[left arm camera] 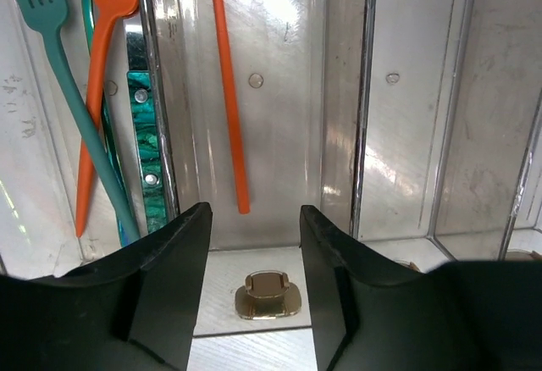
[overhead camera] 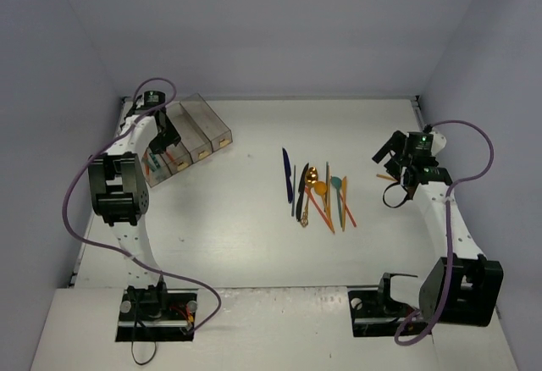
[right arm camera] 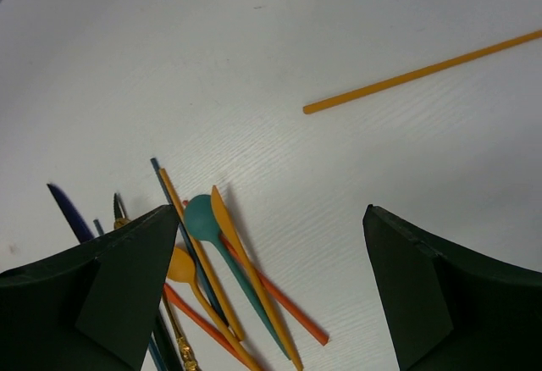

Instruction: Sort the eating utensils into containers

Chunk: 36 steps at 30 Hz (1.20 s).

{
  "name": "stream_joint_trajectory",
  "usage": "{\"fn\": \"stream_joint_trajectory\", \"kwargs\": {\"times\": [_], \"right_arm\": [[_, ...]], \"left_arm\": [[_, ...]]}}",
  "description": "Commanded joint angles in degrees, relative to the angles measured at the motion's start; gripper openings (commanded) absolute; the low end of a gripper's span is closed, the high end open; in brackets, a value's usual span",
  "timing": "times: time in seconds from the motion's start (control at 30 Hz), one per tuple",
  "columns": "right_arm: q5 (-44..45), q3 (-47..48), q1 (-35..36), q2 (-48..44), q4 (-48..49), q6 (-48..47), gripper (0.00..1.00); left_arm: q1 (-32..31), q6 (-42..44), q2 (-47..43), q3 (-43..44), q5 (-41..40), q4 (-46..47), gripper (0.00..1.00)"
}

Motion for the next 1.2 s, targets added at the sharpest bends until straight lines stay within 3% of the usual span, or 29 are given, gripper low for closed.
{"fn": "stream_joint_trajectory", "kwargs": {"times": [0.0, 0.2, 0.47, 0.67, 0.93, 1.1, 1.17], "right_arm": [[3.8, 0.6, -2.6, 3.7, 0.0, 3.9, 0.89], [9.2, 3.0, -6.2, 10.9, -0.2, 5.8, 0.89], [14.2, 9.7, -9.5, 22.6, -0.5, 8.4, 0.87], [14.9, 15.6, -10.1, 32.1, -0.6, 10.7, 0.86], [15.1, 18.6, -10.2, 38.7, -1.1, 13.2, 0.83], [15.0, 18.5, -10.2, 40.1, -1.1, 13.1, 0.75], [14.5, 17.8, -10.2, 40.1, -1.2, 13.1, 0.66]], "left_arm": [[-0.8, 2.0, -10.2, 1.2, 0.8, 0.1, 0.46], [-7.7, 8.0, -20.4, -2.6, 2.6, 1.1, 0.47], [-17.7, 10.7, -35.2, -16.6, 4.5, 3.7, 0.47], [-19.3, 11.4, -42.9, -23.4, 8.7, 2.1, 0.47], [-19.7, 11.2, -46.0, -26.8, 8.6, 1.1, 0.47], [-19.9, 11.5, -46.2, -27.0, 8.1, 1.1, 0.47], [-20.0, 11.6, -46.3, -27.0, 8.1, 1.1, 0.47]]}}
